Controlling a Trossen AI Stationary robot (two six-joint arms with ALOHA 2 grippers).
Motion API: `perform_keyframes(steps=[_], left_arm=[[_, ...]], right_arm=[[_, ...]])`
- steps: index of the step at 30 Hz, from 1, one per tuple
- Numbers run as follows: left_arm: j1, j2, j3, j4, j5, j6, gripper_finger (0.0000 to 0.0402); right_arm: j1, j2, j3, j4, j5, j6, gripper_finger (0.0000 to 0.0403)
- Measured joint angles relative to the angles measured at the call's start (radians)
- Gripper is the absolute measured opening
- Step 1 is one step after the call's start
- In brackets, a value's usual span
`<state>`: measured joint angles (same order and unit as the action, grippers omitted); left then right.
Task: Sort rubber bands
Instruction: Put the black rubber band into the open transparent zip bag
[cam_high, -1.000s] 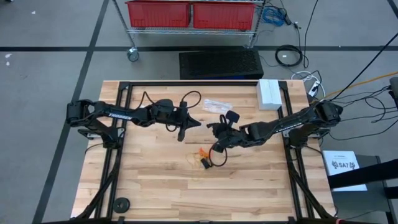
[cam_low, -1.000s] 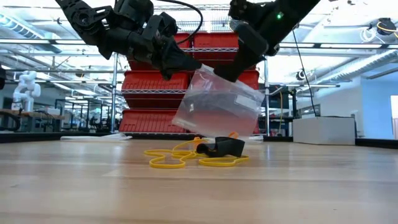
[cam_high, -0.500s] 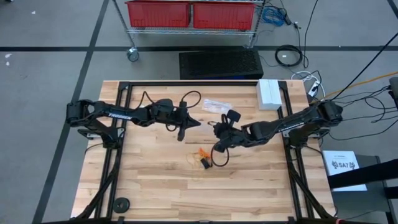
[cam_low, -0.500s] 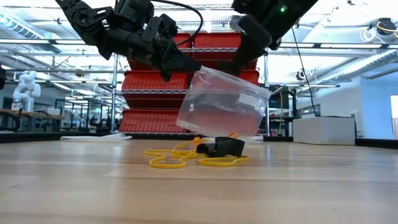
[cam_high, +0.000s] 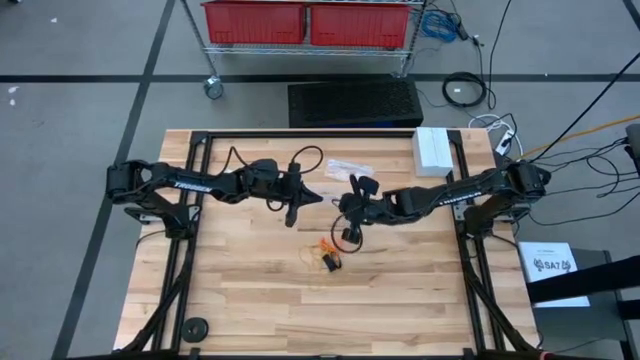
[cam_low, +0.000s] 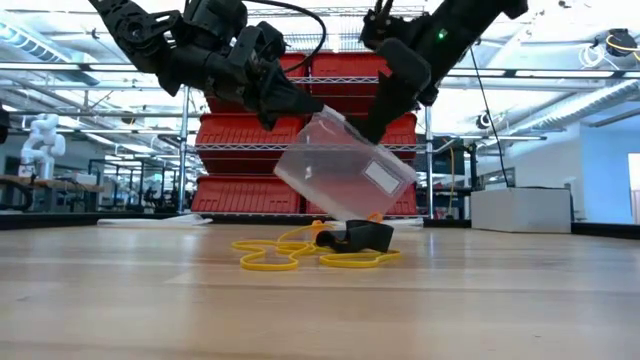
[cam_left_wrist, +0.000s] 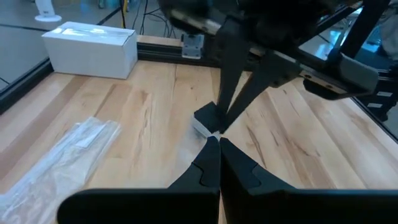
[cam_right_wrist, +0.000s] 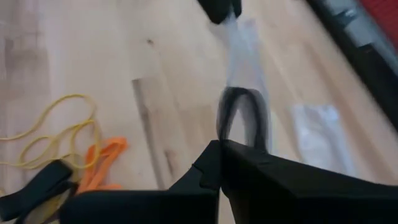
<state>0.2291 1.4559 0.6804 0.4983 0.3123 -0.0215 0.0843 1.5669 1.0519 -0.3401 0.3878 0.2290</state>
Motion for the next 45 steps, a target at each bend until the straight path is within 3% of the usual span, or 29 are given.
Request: perform_keyframes(steps=[15, 30, 37, 45], left_arm=[[0.000, 0.000, 0.000, -0.023, 0.061, 0.005, 0.0000], [0.026, 0.000, 0.000, -0.041, 0.100, 0.035, 0.0000], [0.026, 0.000, 0.000, -0.024, 0.098, 0.027, 0.0000], [0.027, 0.000, 0.000, -0.018, 0.014, 0.027, 0.0000]], right_arm=[[-0.122, -0.009, 0.003, 0.013, -0.159, -0.011, 0.0000], [-0.144, 0.000, 0.065, -0.072, -0.226, -0.049, 0.0000], [-0.151, 0.054, 0.065, 0.005, -0.313, -0.071, 0.0000], [-0.148, 0.059, 0.064, 0.058, -0.334, -0.023, 0.0000]])
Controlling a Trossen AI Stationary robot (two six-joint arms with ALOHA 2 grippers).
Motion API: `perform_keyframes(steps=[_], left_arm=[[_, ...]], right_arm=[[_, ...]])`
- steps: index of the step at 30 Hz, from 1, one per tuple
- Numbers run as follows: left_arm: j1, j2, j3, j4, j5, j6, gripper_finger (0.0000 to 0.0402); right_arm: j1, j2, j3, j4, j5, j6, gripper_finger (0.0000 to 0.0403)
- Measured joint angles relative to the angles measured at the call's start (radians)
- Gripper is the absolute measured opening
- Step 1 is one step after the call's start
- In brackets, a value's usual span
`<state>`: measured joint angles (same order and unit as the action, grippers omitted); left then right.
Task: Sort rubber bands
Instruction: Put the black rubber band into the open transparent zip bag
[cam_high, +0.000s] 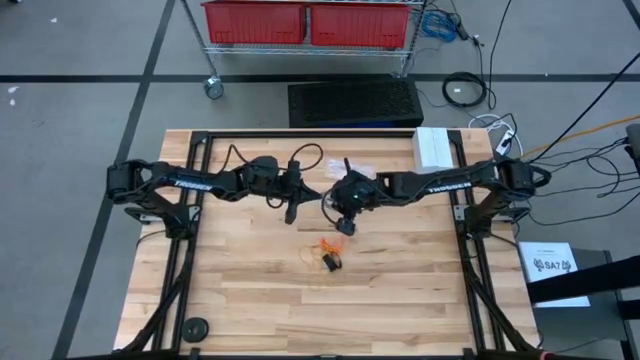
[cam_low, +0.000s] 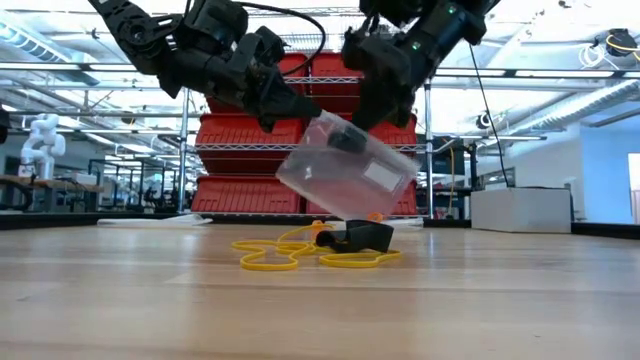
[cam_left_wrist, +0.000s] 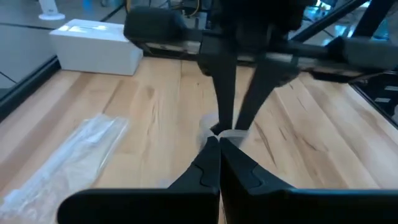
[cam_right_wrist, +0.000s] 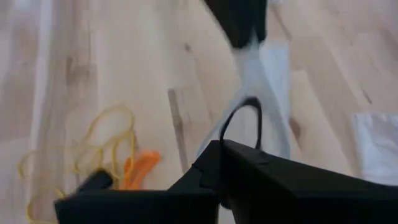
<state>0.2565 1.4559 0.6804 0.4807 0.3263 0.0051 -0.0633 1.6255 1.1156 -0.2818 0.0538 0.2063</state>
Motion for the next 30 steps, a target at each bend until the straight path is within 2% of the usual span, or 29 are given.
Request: perform_keyframes(steps=[3, 8, 12, 16, 20, 24, 27, 30], left_arm=[[0.000, 0.000, 0.000, 0.008, -0.007, -0.017, 0.0000], [0.000, 0.000, 0.000, 0.020, -0.020, -0.026, 0.0000], [0.000, 0.000, 0.000, 0.049, -0.026, -0.046, 0.0000], [0.009, 0.000, 0.000, 0.075, -0.028, -0.052, 0.0000], [0.037, -0.003, 0.000, 0.089, -0.029, -0.052, 0.0000], [0.071, -0.038, 0.001, 0.088, -0.028, -0.052, 0.0000], [0.088, -0.056, 0.001, 0.085, -0.004, -0.052, 0.0000], [0.097, -0.063, 0.001, 0.078, 0.015, -0.053, 0.0000]], right_arm=[[-0.010, 0.006, 0.000, 0.049, 0.000, 0.013, 0.0012], [-0.009, -0.001, 0.000, 0.022, -0.001, -0.013, 0.0069], [-0.009, -0.053, 0.042, -0.074, -0.001, -0.012, 0.0120], [-0.009, -0.102, 0.117, -0.210, 0.000, -0.013, 0.0154], [-0.009, -0.146, 0.186, -0.363, 0.000, -0.016, 0.0166], [-0.009, -0.214, 0.179, -0.472, 0.012, -0.001, 0.0163], [0.001, -0.284, 0.106, -0.497, 0.056, 0.031, 0.0156], [0.007, -0.377, -0.044, -0.388, 0.087, 0.082, 0.0148]])
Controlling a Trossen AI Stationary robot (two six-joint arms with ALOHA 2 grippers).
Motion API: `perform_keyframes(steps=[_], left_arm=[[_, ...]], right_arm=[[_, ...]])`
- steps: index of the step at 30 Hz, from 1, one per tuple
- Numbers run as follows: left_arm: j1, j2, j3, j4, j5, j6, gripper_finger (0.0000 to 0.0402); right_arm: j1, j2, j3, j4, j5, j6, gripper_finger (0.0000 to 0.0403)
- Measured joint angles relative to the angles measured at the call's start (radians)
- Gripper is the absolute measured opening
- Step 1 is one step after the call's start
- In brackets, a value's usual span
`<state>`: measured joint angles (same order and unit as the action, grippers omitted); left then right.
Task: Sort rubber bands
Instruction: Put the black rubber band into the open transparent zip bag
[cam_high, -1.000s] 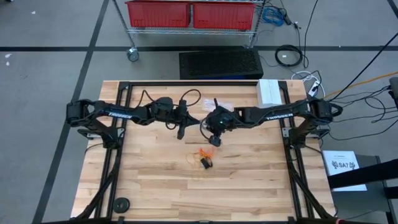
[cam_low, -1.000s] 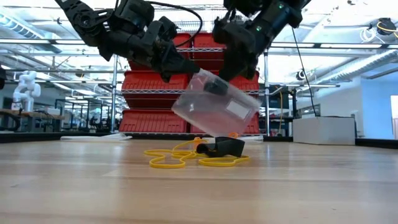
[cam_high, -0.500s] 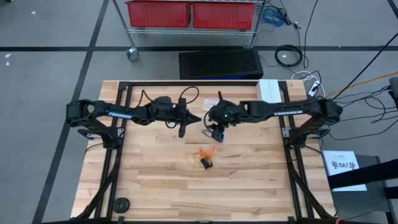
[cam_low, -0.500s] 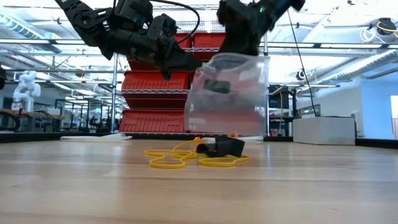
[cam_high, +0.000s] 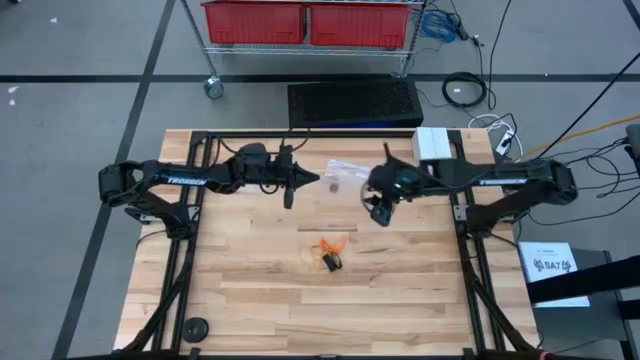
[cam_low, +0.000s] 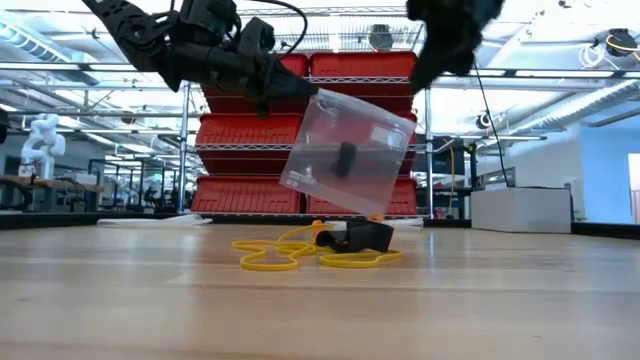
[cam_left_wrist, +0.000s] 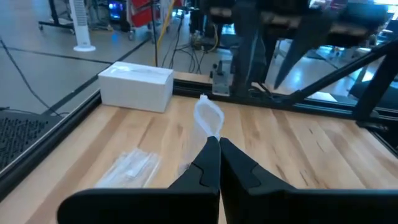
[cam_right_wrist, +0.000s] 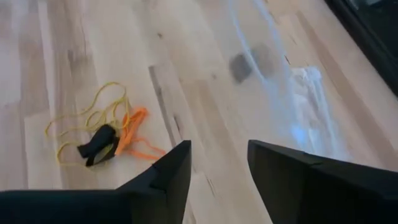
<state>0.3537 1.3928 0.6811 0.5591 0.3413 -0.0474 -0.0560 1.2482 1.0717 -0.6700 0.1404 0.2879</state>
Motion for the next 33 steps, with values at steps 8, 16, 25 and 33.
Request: perform_keyframes(steps=[8, 16, 25, 33], left_arm=[[0.006, -0.003, 0.000, -0.003, 0.019, 0.000, 0.0000], [0.007, -0.014, 0.000, 0.009, 0.041, -0.023, 0.0000], [0.008, -0.014, 0.000, 0.011, 0.042, -0.025, 0.0000], [0.013, -0.014, 0.000, 0.010, 0.034, -0.025, 0.0000]], right_arm=[[0.000, -0.213, -0.542, 0.651, 0.110, 0.069, 0.0152], [-0.019, -0.226, -0.787, 1.124, 0.227, 0.032, 0.0189], [-0.100, -0.149, -0.796, 1.357, 0.053, -0.096, 0.0161], [-0.115, -0.082, -0.787, 1.400, 0.035, -0.128, 0.0012]])
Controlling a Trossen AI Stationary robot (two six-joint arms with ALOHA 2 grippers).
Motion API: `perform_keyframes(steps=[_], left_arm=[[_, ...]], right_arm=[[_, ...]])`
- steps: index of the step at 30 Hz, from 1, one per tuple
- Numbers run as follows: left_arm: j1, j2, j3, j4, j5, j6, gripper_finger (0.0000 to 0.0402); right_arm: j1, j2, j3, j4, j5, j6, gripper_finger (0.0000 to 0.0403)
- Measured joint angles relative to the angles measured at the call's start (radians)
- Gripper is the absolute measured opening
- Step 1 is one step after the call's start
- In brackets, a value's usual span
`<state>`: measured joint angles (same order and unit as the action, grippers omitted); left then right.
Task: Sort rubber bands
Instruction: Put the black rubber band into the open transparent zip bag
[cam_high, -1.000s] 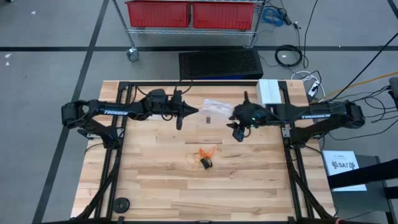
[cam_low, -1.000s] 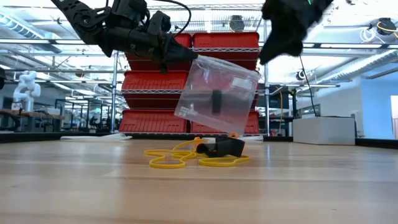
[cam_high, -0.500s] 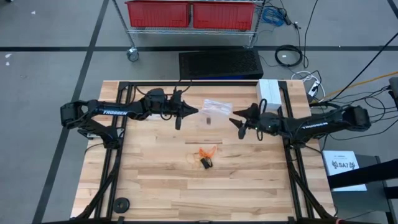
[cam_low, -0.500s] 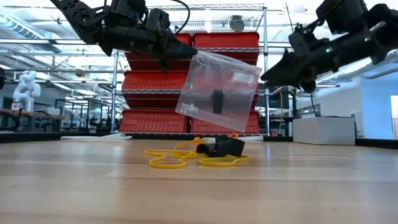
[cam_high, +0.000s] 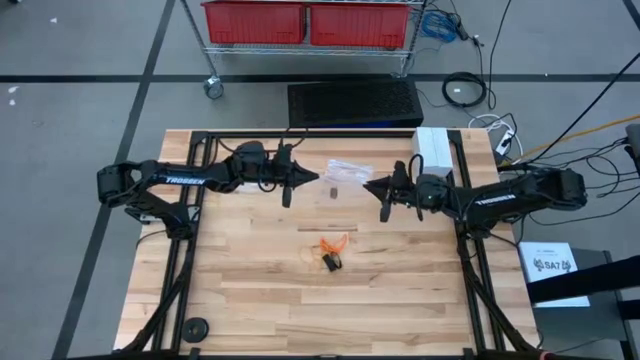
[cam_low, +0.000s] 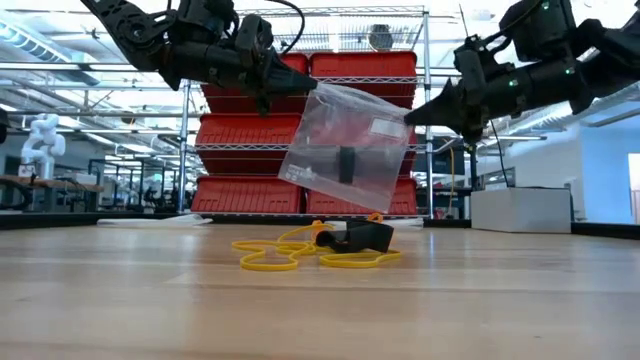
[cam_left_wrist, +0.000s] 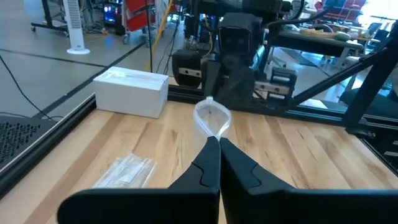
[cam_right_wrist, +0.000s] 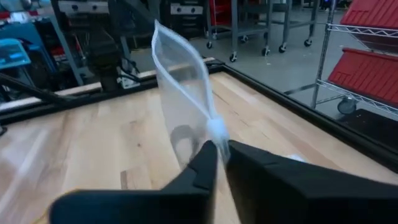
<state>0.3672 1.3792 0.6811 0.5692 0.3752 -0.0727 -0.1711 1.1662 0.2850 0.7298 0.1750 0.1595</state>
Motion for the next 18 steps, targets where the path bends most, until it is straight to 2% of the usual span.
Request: perform_keyframes(steps=[6, 14, 18], left_arm=[[0.000, 0.000, 0.000, 0.000, 0.000, 0.000, 0.0000], [-0.003, 0.000, 0.000, 0.002, -0.002, -0.001, 0.0000], [-0.024, 0.007, 0.000, 0.050, -0.002, -0.013, 0.0000]], right_arm=[[0.000, 0.010, 0.055, -0.003, -0.021, -0.034, 0.0003], [-0.001, 0.010, 0.144, -0.135, -0.046, -0.067, 0.0001], [-0.001, 0.011, 0.157, -0.143, -0.046, -0.067, 0.0001]])
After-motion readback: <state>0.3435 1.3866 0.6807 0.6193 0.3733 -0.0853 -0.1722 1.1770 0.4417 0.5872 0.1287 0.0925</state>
